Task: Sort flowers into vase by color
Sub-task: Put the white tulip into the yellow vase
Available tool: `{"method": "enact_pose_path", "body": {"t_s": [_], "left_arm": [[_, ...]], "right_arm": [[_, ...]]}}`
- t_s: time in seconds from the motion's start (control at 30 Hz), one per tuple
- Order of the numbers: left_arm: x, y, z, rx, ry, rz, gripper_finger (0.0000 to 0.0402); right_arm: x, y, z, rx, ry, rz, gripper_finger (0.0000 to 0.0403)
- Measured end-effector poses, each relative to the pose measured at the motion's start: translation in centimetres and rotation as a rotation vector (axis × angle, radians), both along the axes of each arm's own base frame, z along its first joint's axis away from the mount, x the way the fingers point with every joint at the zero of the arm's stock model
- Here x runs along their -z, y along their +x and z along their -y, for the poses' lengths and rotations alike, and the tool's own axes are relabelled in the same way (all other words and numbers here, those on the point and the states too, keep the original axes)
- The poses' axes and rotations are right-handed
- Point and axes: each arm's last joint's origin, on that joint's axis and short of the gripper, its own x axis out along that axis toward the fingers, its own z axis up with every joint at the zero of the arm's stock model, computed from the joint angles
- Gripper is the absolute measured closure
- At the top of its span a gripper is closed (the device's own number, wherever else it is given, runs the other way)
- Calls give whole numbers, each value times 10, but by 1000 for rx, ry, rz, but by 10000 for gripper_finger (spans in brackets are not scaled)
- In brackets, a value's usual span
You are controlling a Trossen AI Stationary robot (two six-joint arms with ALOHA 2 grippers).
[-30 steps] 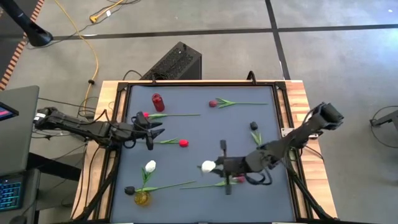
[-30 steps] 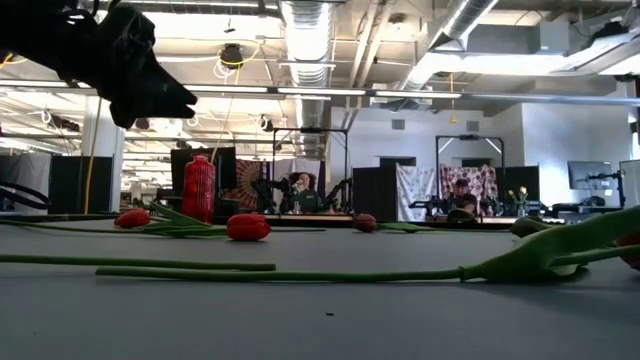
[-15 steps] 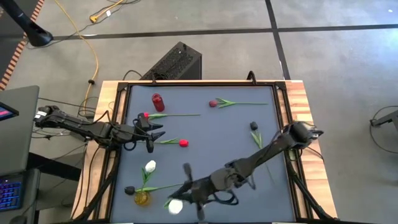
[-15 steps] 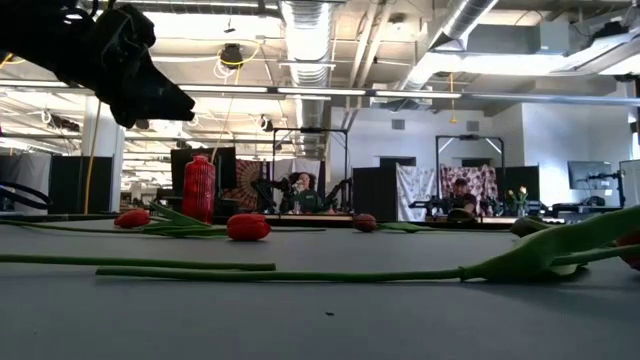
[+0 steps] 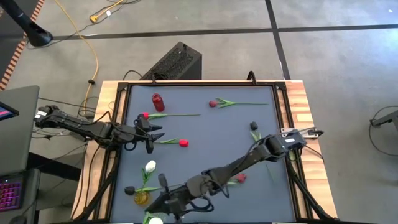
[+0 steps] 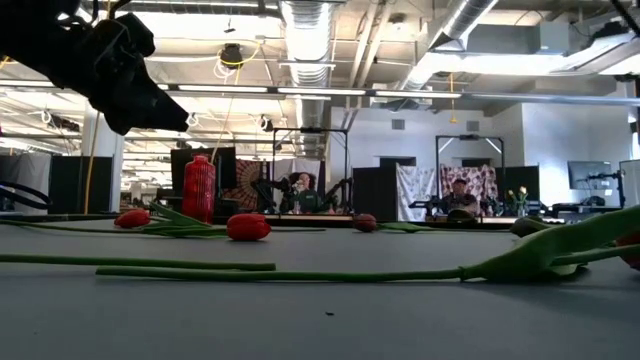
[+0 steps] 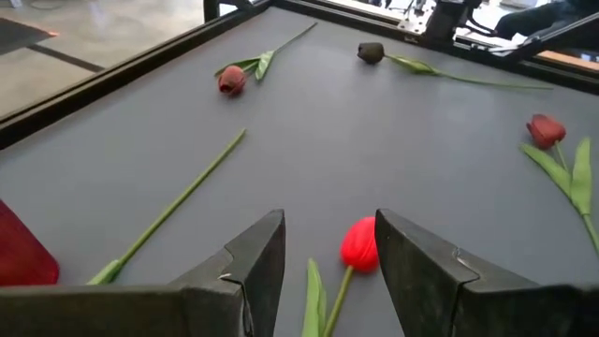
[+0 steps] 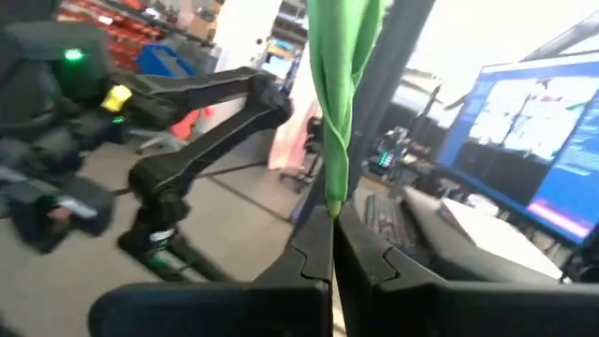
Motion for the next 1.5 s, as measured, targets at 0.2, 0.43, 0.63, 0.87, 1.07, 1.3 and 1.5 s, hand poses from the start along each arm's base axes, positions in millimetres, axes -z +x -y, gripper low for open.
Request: {"method": "enact_pose_path", "body": {"t_s": [0.2,0.43,0.63,0.87,1.07,1.3,1.5], "left_arm": [[0,0,0,-5,-10,-1,246],[1,-1,0,-3,1,-14,246],[2,-1,0,-2,5,-21,246],[3,-1,0,-4,8,-30,246],[3,-1,-1,-9,10,-30,246],[3,-1,-1,-10,11,-30,246],[3,-1,-1,-9,11,-30,246]], "right_arm": [[15,23,11,37,12,45,375],[29,34,23,55,30,26,375],[31,37,29,45,36,-4,375],[35,37,26,36,30,-51,375],[37,38,30,41,39,-73,375],[37,41,37,43,100,-100,375],[42,46,50,63,148,-172,375]]}}
